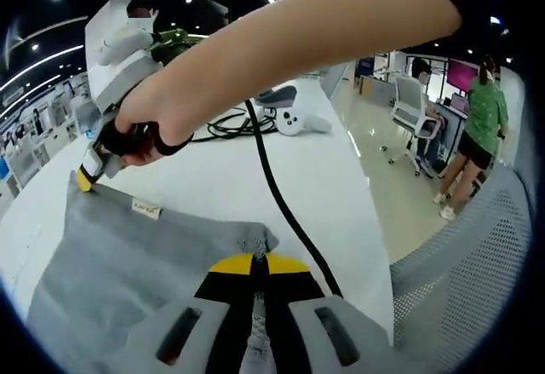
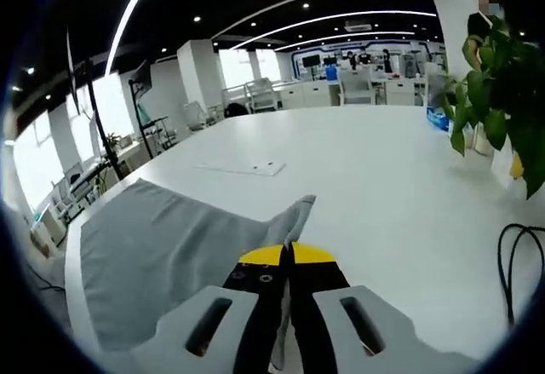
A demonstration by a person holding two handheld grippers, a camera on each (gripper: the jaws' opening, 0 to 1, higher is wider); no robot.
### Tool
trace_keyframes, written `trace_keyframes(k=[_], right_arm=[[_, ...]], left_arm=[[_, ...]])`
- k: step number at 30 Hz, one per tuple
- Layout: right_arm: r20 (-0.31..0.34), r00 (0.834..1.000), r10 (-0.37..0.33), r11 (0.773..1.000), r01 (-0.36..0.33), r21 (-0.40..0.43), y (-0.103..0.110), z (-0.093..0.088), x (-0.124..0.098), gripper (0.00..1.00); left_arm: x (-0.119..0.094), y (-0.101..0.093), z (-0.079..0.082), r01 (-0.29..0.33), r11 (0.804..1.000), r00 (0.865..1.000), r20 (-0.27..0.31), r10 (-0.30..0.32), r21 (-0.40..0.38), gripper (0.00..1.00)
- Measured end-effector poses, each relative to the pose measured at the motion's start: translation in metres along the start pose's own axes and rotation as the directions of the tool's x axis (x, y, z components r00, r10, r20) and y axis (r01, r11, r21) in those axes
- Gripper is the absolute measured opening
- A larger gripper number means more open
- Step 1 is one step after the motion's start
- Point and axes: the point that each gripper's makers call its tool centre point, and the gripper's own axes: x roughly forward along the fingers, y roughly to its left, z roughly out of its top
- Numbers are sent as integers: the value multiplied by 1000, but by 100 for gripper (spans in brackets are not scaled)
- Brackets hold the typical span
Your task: Fold the towel on the table until its edges align and the towel forms a compact rectangular stack.
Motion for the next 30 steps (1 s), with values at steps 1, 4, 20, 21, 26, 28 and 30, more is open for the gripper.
trace_keyframes(k=[1,4,20,21,26,28,30], right_arm=[[5,1000,4,1000,-4,8,2,2,-1,0],[22,1000,18,999,-18,29,8,10,-2,0],[119,989,84,992,-94,83,59,63,-19,0],[122,989,86,992,-97,83,61,65,-19,0],[147,984,99,988,-115,102,74,80,-19,0],[153,982,107,987,-124,102,80,85,-18,0],[158,981,114,987,-130,92,87,90,-17,0]], left_arm=[[-4,-1,2,-2,1000,1000,11,2,-5,2],[-12,-1,5,-17,1000,1000,21,17,0,2],[-66,15,20,-91,996,988,122,91,-5,2],[-71,16,22,-95,995,987,130,94,-1,2],[-88,14,30,-96,995,980,173,94,2,2],[-95,15,31,-105,994,978,181,101,9,2],[-102,15,32,-113,994,976,190,109,9,3]])
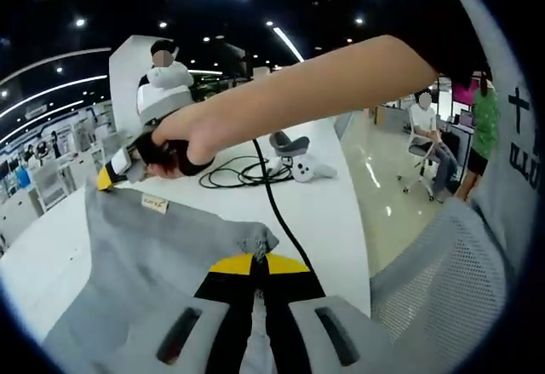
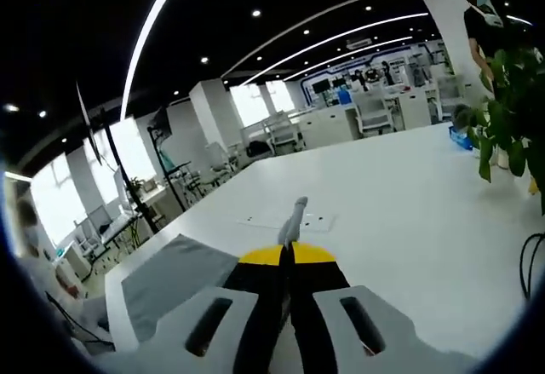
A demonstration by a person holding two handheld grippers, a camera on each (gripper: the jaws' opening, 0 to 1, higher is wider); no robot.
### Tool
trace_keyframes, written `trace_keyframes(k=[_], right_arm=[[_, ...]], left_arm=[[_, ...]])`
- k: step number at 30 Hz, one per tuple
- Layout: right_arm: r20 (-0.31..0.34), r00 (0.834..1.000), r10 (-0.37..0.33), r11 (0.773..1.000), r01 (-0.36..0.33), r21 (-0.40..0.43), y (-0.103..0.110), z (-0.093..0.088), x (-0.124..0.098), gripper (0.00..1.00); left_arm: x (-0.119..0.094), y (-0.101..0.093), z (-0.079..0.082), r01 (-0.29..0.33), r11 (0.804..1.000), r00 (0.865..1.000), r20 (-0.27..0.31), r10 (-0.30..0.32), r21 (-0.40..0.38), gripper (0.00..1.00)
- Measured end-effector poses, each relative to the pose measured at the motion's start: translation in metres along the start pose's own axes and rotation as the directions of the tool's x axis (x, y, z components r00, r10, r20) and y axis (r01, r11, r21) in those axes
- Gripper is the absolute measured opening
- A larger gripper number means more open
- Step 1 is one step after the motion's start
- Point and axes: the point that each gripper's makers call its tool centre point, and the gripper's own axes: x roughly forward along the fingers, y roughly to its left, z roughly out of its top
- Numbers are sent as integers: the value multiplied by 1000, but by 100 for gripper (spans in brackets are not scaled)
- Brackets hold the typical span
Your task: Fold the towel on the table until its edges align and the towel forms a compact rectangular stack.
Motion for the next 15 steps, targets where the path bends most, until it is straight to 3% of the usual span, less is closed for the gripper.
trace_keyframes(k=[8,15], right_arm=[[31,999,45,999,-45,-11,28,17,12,0],[42,996,73,997,-73,-16,51,28,23,0]], left_arm=[[-31,8,7,-29,1000,999,26,29,9,3],[-62,24,15,-72,997,994,76,75,-42,3]])
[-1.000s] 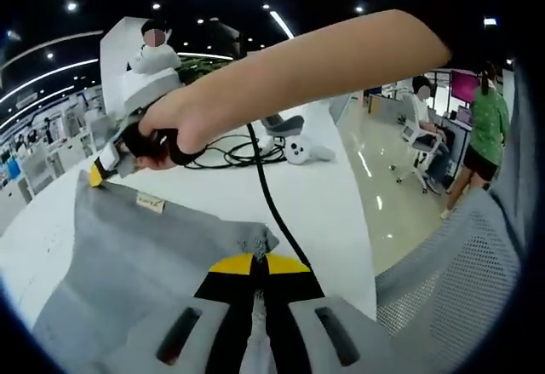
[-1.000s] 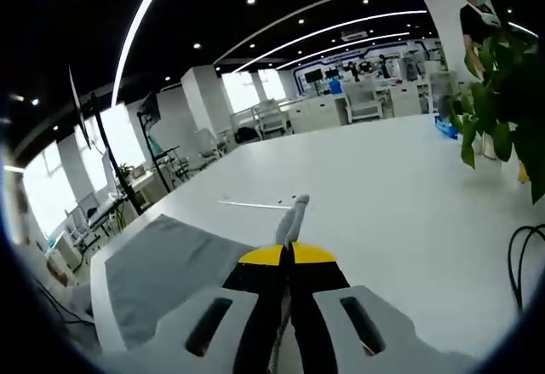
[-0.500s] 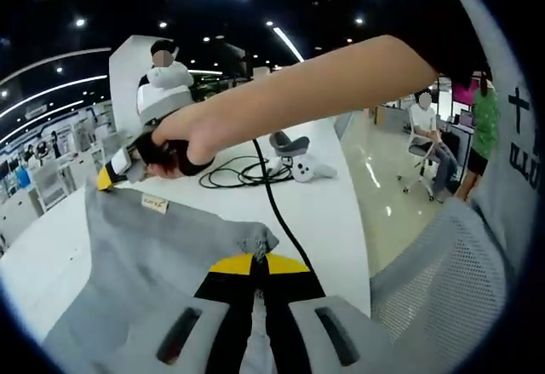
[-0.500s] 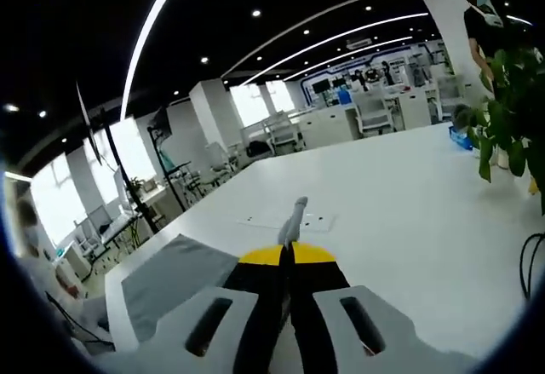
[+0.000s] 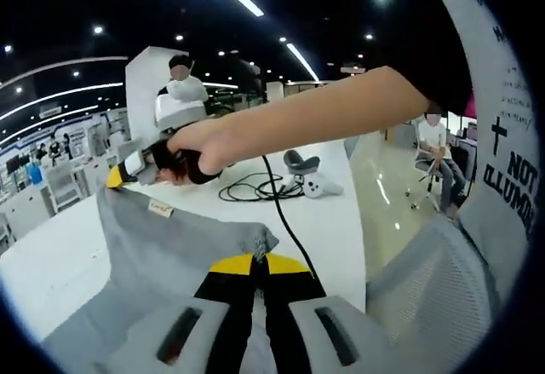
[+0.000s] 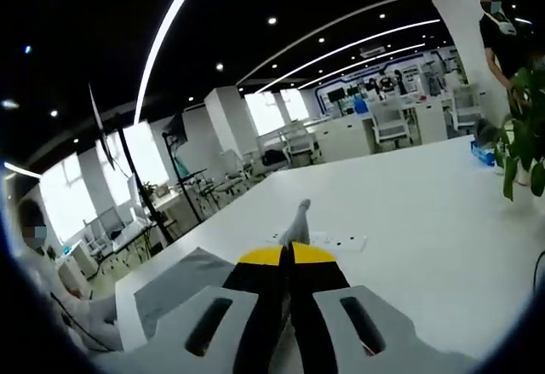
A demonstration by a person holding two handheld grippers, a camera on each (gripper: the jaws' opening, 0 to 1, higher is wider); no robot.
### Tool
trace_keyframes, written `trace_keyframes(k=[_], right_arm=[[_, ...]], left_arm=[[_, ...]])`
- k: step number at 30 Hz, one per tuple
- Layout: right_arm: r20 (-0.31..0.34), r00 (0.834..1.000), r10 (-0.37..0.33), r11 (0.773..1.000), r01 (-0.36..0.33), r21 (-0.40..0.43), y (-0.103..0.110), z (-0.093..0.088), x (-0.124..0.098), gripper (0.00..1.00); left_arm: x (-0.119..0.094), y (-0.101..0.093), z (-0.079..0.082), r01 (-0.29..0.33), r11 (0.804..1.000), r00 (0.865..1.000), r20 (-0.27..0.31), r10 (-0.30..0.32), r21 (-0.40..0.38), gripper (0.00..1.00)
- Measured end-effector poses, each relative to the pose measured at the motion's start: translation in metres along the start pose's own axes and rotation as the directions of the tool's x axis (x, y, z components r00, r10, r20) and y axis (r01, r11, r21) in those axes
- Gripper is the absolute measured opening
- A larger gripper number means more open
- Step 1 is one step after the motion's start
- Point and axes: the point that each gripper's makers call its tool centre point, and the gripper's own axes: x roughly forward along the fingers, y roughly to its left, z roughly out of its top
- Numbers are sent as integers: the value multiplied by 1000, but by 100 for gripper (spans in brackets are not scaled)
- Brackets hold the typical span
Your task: Fold the towel on the table until its edges align and the towel forms a compact rectangular stack.
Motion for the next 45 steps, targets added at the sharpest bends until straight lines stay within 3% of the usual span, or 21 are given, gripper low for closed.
trace_keyframes(k=[5,19,24,29,38,45], right_arm=[[4,1000,23,1000,-23,-3,19,6,11,0],[24,996,82,997,-82,-4,73,22,49,0],[27,994,105,994,-105,-8,95,25,63,0],[31,992,124,992,-124,8,112,27,78,0],[23,983,184,983,-184,13,158,25,109,0],[21,977,211,977,-211,19,183,23,128,0]], left_arm=[[-22,14,7,-52,997,998,42,54,-55,3],[-81,44,3,-168,979,981,74,177,-111,3],[-111,63,1,-249,962,963,75,258,-114,2],[-136,74,-1,-285,951,952,77,295,-117,2],[-183,95,-11,-382,916,919,58,391,-125,3],[-212,109,-23,-431,890,896,47,442,-145,3]])
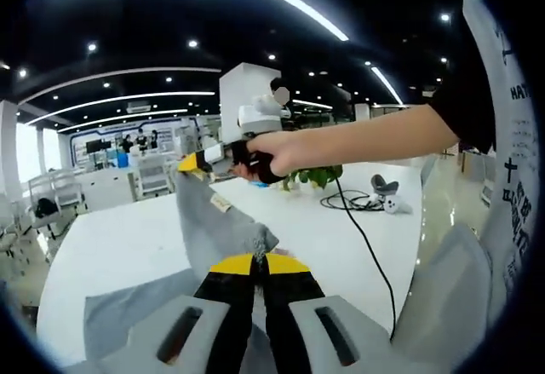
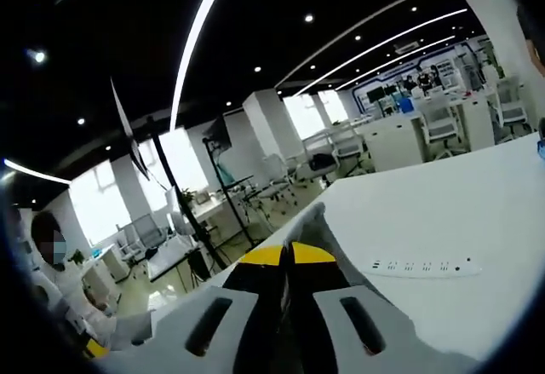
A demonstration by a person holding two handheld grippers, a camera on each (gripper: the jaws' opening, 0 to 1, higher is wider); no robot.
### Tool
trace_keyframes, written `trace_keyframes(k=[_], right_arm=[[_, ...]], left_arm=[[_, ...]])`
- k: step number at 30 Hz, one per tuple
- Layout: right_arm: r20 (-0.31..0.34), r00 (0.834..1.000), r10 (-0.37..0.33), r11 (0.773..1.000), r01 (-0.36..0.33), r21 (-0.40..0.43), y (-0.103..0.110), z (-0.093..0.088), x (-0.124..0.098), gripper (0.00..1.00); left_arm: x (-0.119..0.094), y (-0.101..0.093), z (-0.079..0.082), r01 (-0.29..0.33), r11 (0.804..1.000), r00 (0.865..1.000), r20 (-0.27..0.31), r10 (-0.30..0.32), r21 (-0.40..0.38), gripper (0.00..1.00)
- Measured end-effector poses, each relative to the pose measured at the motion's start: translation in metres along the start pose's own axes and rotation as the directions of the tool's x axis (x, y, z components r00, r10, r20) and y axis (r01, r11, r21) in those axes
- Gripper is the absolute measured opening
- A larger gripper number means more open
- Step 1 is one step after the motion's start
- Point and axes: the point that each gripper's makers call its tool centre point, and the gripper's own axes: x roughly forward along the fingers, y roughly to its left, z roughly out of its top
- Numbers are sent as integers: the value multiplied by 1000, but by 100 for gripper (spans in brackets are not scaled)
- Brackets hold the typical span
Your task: Fold the towel on the table until its edges align and the towel forms a compact rectangular stack.
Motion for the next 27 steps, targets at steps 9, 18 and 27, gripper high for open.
trace_keyframes(k=[9,18,27], right_arm=[[-14,999,43,999,-43,-9,29,-4,26,0],[-32,996,78,997,-79,-28,49,-6,45,0],[-50,994,101,995,-102,-21,60,-17,61,0]], left_arm=[[-23,29,-6,-71,997,997,-3,71,1,3],[-41,50,-8,-142,990,990,1,142,-9,3],[-59,71,-19,-203,979,979,-20,203,-10,3]])
